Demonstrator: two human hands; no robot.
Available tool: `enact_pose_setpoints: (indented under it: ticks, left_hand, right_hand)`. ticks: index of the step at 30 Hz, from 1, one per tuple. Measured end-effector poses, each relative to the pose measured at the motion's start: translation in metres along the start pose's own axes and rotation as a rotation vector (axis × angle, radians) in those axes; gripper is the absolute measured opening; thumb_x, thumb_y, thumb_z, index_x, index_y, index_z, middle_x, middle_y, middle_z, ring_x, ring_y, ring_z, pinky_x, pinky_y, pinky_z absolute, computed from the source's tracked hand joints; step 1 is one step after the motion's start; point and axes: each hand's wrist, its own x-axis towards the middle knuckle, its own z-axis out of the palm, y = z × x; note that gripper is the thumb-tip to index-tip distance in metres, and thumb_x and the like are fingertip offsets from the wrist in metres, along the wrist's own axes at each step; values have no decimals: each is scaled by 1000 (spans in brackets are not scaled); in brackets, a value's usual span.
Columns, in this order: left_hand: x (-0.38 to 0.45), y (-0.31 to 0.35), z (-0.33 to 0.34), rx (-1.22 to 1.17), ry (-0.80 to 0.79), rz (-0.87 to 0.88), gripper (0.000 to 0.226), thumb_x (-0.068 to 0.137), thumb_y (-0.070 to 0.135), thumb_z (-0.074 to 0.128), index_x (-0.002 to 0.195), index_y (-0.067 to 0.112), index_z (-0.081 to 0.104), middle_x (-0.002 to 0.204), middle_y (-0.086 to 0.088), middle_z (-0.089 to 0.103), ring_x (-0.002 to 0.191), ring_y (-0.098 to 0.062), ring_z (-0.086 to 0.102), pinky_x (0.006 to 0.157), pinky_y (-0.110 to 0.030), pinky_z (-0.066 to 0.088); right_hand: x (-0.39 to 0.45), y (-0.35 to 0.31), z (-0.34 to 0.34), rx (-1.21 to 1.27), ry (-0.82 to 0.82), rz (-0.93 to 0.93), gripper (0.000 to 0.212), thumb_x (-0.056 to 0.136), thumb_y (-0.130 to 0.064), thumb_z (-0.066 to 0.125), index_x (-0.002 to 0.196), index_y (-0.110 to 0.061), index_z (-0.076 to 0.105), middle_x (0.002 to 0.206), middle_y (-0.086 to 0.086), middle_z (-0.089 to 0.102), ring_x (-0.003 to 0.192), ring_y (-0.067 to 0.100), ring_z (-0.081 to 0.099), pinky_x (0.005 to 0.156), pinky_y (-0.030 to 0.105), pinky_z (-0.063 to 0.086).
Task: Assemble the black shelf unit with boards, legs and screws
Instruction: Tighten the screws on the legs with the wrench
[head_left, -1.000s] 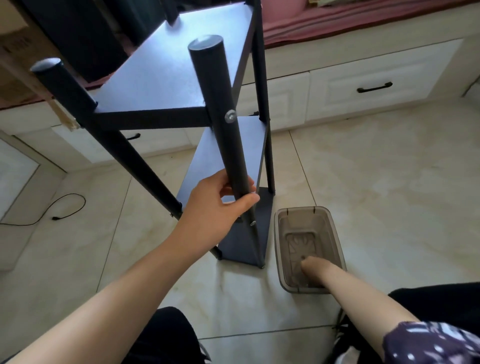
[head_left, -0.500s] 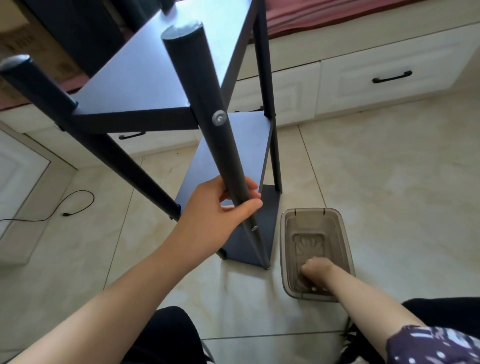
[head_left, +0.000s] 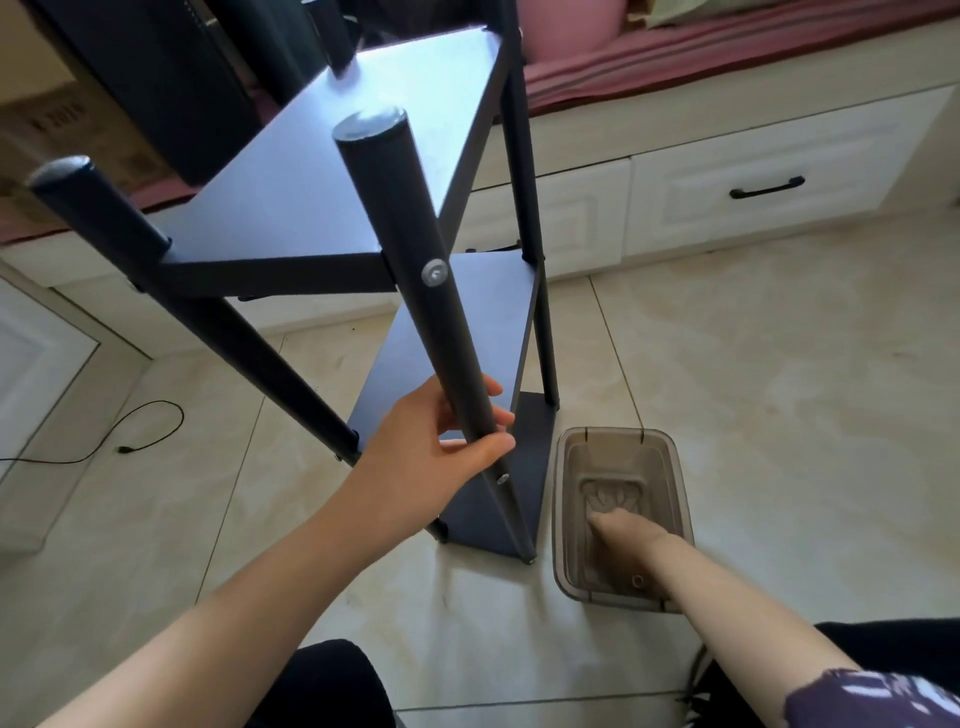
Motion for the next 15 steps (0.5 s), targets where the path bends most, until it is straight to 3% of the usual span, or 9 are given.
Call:
enact_pose_setpoints:
  ticks: [4,8,11,15]
  left_hand:
    - [0,-3,-2,22,-31,-15,25,86,22,78,103,31,63,93,20,74,97,0,69,92,-22,55]
    - [-3,-3,0,8,1,-16,26,87,24,78,103,31,59,95,17,75,98,-1,69,99,-34,54]
    - [-6,-4,0,-22,5,-17,30,88,22,77,106,27,54,95,16,75,97,0,69,97,-37,56]
    - [-8,-6,1,-41,58,-11,33,88,21,78,107,27,52,92,13,75,94,3,68,91,-28,57]
  right_hand:
    - [-7,-6,-32,105,106,26,35,96,-8,50,130,-17,54,127,8,61,112,26,62,96,35,50]
    - [-22,-19,-69,106,147,89,14,91,-9,62,98,-19,68,103,6,69,90,21,68,84,36,57]
    - [-46,-34,-117,31,183,14,6,89,-9,63,93,-12,66,102,12,68,92,28,66,84,42,56]
    - [-97,-55,-183,20,281,-118,9,90,-9,63,97,-10,69,102,8,68,92,23,61,77,31,49]
